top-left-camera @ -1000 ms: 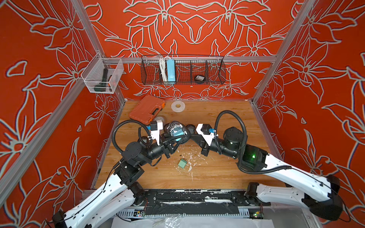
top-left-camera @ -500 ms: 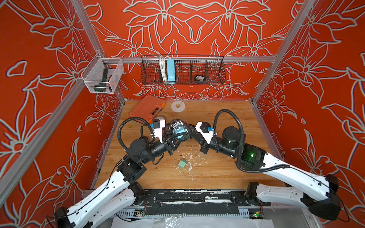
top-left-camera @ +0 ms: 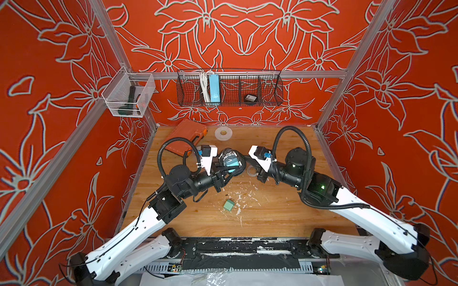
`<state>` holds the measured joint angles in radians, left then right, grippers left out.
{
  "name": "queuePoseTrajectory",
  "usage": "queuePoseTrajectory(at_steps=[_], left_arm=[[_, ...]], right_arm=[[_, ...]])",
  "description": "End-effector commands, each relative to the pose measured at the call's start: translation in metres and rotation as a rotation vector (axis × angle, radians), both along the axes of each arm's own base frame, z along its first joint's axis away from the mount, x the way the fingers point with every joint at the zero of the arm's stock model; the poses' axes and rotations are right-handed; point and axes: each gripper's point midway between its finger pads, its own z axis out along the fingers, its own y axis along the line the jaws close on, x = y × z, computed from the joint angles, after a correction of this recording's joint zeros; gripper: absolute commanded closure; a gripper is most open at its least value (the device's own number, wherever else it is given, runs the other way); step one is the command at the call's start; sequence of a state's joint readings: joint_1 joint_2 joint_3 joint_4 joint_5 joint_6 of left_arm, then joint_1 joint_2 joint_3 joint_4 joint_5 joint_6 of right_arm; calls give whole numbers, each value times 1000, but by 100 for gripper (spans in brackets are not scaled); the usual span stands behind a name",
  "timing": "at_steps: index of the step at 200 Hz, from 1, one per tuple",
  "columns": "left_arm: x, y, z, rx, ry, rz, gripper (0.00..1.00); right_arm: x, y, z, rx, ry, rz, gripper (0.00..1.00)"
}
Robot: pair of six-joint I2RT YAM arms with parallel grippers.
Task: Pack away charging kits
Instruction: Zip the zipper on the storage bag.
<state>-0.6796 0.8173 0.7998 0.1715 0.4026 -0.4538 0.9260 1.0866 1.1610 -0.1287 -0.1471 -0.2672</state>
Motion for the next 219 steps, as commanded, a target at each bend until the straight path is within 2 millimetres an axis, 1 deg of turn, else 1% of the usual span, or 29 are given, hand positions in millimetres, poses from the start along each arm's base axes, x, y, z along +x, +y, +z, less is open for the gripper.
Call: queuePoseTrajectory(at_steps=[1, 17, 40, 78, 96, 105, 132, 145, 159, 163, 182, 185, 199, 219], left_arm=[[-11, -6, -17, 68, 26, -71, 100], [-10, -7, -19, 79, 29, -75, 100], [-13, -12, -22, 95, 28, -110, 100], [-9, -21, -32, 125, 57, -143, 100], [-6, -26, -38, 140, 75, -158, 100], [-4, -29, -42, 150, 84, -166, 100], [0, -35, -47, 164, 102, -179, 100], [0, -34, -45, 164, 98, -174, 100], [-1, -31, -35, 144, 69, -158, 100], [-2, -29, -33, 138, 61, -150, 98], [-5, -20, -12, 89, 4, -115, 73], [-6, -18, -8, 79, -7, -109, 71], [-10, -11, 9, 36, -59, -88, 60], [-19, -1, 30, -43, -154, -68, 48]], right_arm=[[-1, -3, 47, 46, -173, 40, 100], [-10, -1, 48, 33, -231, 95, 100], [-13, -3, 64, 43, -276, 113, 100], [-8, 2, 93, 45, -292, 115, 100], [-1, 5, 104, 56, -295, 97, 100], [-1, 8, 107, 63, -290, 105, 100], [-3, 15, 108, 88, -240, 139, 100], [-1, 15, 104, 109, -220, 133, 100], [1, 14, 99, 137, -193, 114, 100], [2, 13, 98, 144, -182, 107, 100], [8, 6, 92, 193, -145, 48, 100], [7, 3, 94, 208, -144, 42, 100], [6, -2, 93, 255, -112, 28, 100], [-6, -9, 95, 340, -50, 58, 100]])
